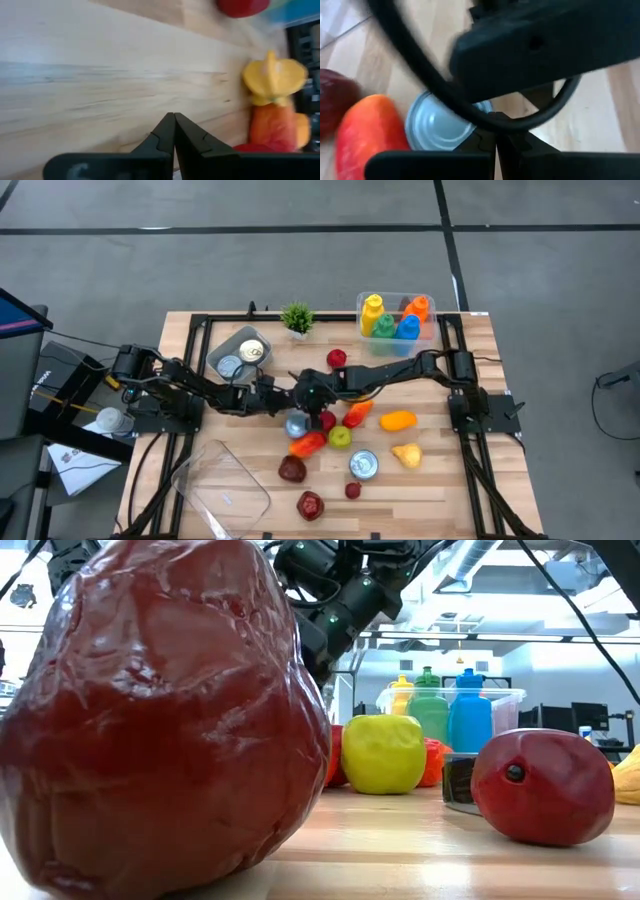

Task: Pick & Place Food Item
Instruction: Put the red tuna can into the gray bin

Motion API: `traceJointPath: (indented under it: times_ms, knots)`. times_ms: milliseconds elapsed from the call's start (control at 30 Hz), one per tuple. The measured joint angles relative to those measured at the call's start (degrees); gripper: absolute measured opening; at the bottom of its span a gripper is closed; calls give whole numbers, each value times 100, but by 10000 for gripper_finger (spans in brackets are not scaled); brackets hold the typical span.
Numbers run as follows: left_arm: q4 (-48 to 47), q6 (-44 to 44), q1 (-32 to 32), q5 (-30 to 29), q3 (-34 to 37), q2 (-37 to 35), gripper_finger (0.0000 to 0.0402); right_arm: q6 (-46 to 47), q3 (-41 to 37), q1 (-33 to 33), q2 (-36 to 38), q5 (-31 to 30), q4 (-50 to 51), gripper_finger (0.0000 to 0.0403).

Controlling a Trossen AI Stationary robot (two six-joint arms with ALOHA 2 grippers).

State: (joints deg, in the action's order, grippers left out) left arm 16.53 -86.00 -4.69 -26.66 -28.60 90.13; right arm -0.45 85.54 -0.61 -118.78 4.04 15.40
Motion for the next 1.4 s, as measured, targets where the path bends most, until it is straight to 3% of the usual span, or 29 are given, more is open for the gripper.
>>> traceJointPath:
  times_ms: [200,333,533,633,900,1233,1400]
  knots:
    - [-184,330,6,173,2,-32,0,82,0,107,0,-196,85,0]
    - [-1040,629,48,733,6,-703,0,72,-4,96,89,-233,713,0]
    - [-2199,608,-133,1271,15,-1697,0,47,-215,221,73,-255,826,0]
    - [-2150,435,-250,1691,17,-1591,0,46,-342,315,29,-240,796,0]
    - [-808,-198,-694,1999,14,-282,0,44,-354,419,-208,-230,729,0]
    - [-578,-414,-623,1802,-181,54,0,73,-375,427,-215,-124,718,0]
    - [-624,-381,-442,1431,-205,57,0,-5,-178,390,-204,-64,913,0]
